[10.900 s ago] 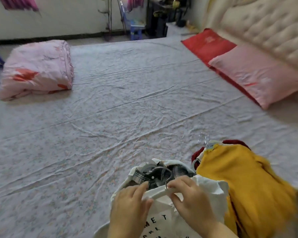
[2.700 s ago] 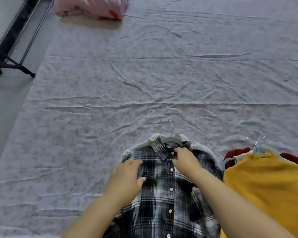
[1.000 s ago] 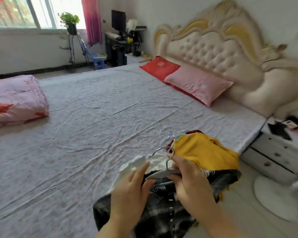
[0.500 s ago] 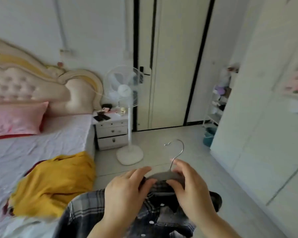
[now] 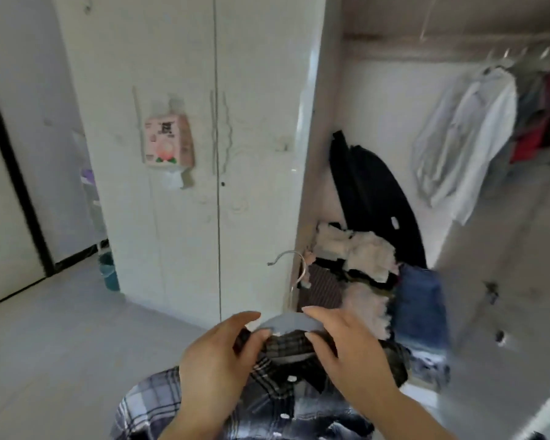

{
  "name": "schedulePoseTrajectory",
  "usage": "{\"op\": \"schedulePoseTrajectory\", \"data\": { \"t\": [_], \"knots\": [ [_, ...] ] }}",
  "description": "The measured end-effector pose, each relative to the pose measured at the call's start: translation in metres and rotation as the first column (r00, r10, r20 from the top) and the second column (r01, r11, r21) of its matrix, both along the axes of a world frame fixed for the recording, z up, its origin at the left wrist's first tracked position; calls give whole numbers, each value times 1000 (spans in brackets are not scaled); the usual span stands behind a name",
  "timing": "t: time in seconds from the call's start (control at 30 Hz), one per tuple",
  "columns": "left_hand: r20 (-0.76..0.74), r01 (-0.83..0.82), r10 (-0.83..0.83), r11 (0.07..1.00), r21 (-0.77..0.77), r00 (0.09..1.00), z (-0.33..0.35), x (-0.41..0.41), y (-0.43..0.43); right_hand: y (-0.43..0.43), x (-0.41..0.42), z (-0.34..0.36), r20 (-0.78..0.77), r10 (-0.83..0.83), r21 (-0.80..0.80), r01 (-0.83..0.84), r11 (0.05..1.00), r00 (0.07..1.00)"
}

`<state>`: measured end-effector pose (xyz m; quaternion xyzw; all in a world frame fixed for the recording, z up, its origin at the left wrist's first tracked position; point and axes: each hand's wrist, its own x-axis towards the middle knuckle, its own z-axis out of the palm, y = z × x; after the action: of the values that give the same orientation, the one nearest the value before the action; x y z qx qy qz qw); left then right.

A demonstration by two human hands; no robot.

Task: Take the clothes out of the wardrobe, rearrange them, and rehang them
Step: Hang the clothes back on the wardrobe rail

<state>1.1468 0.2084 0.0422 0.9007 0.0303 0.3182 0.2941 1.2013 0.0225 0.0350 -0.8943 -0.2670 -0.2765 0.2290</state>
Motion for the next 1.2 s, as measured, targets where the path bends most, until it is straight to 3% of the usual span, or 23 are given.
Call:
{"op": "schedulePoseTrajectory", "data": {
  "t": [0.13, 0.33, 0.53, 0.83, 1.2],
  "knots": [
    [-18, 200, -202, 976, -89, 979, 5, 61, -77, -86, 24, 12, 43, -174, -41, 176, 984, 984],
    [-6, 430, -435, 893, -135, 900, 23, 147, -158, -174, 61, 39, 236, -362, -107, 394, 913, 902],
    [-2, 596, -601, 793, -125, 799, 47, 235, -208, -221, 118, 69, 399, -425, -207, 531, 822, 813],
    [108, 659, -651, 749, -64, 751, 81, 364, -259, -259, 230, 113, 473, -467, -206, 610, 765, 747],
    [192, 542, -539, 839, 39, 820, 121, 517, -320, -325, 390, 159, 529, -433, -169, 590, 789, 730]
  ]
}}
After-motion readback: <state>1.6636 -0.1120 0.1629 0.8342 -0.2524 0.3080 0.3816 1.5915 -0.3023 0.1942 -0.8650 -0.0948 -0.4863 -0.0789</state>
